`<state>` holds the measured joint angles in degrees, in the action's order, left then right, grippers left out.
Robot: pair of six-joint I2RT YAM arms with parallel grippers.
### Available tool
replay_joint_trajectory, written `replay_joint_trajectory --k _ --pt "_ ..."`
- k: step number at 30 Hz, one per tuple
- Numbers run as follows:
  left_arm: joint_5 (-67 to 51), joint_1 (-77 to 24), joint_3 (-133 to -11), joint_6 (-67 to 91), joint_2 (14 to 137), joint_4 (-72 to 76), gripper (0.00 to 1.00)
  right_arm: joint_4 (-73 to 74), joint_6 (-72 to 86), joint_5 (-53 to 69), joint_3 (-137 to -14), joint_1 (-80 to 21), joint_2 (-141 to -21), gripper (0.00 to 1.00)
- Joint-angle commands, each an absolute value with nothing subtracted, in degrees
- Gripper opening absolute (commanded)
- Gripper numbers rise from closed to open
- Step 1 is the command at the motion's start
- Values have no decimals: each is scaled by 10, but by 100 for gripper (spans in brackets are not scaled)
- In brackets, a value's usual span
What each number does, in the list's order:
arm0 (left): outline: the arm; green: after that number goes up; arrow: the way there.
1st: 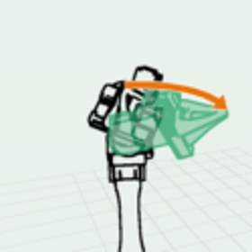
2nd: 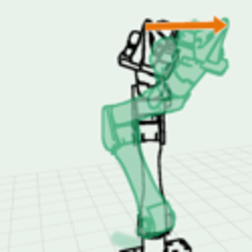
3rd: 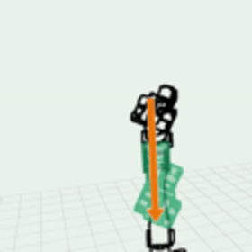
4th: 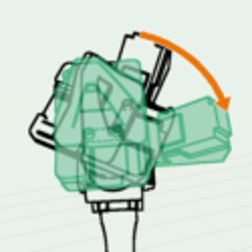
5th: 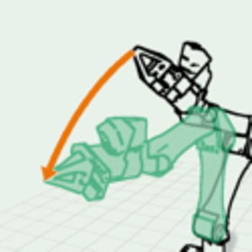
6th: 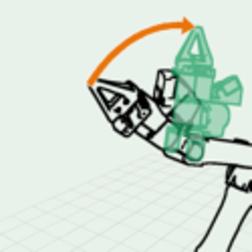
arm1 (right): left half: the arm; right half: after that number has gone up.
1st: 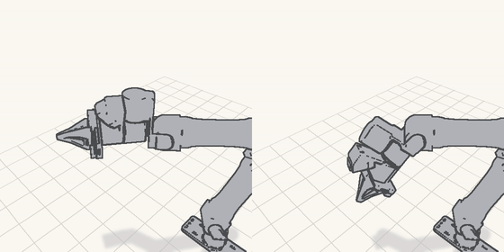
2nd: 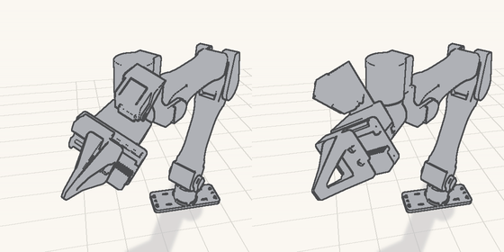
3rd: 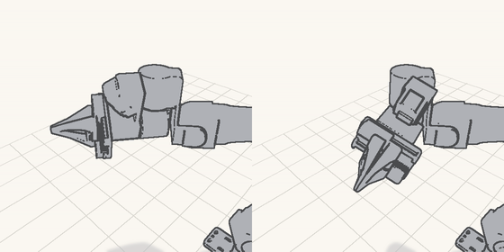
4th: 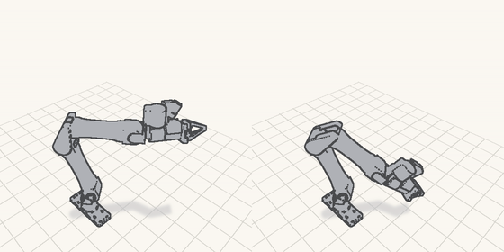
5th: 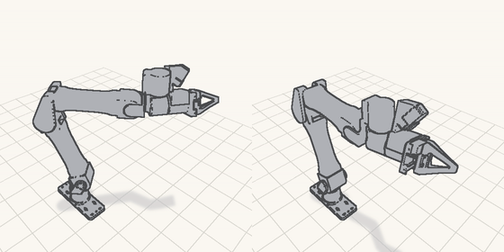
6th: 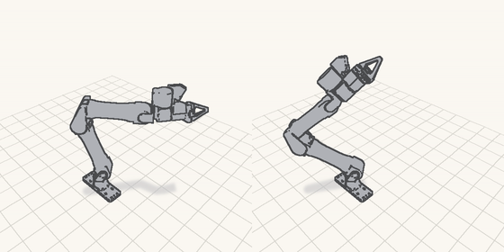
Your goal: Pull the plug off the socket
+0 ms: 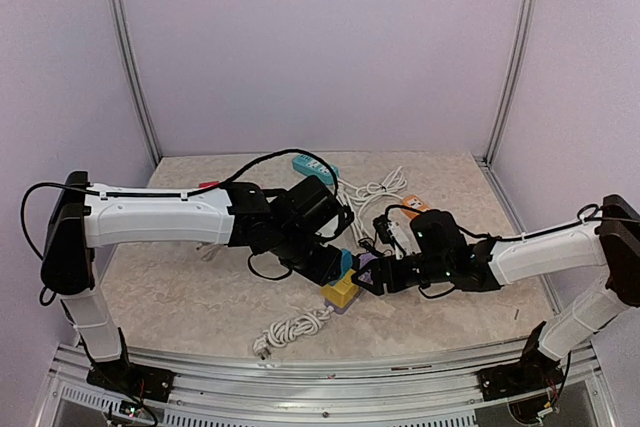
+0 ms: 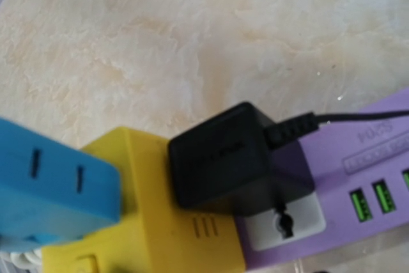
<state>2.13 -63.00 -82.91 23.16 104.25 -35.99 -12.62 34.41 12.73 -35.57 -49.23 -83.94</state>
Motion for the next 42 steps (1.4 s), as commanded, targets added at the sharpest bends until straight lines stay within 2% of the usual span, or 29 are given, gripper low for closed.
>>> replay_joint_trajectory --k 1,12,21,26,42 --pt "13 -627 -829 232 1035 -350 29 -94 342 120 -372 -498 -857 70" --pt "4 -618 -814 238 1023 -324 14 -100 341 123 -382 -500 -898 70" --pt "-89 -579 -757 264 967 -247 0 -88 339 116 -381 -501 -904 69" --pt "-127 -559 -724 277 947 -211 0 -84 338 117 -385 -500 -903 69" --pt "-133 -547 -694 283 964 -194 0 -83 336 128 -422 -508 -874 70"
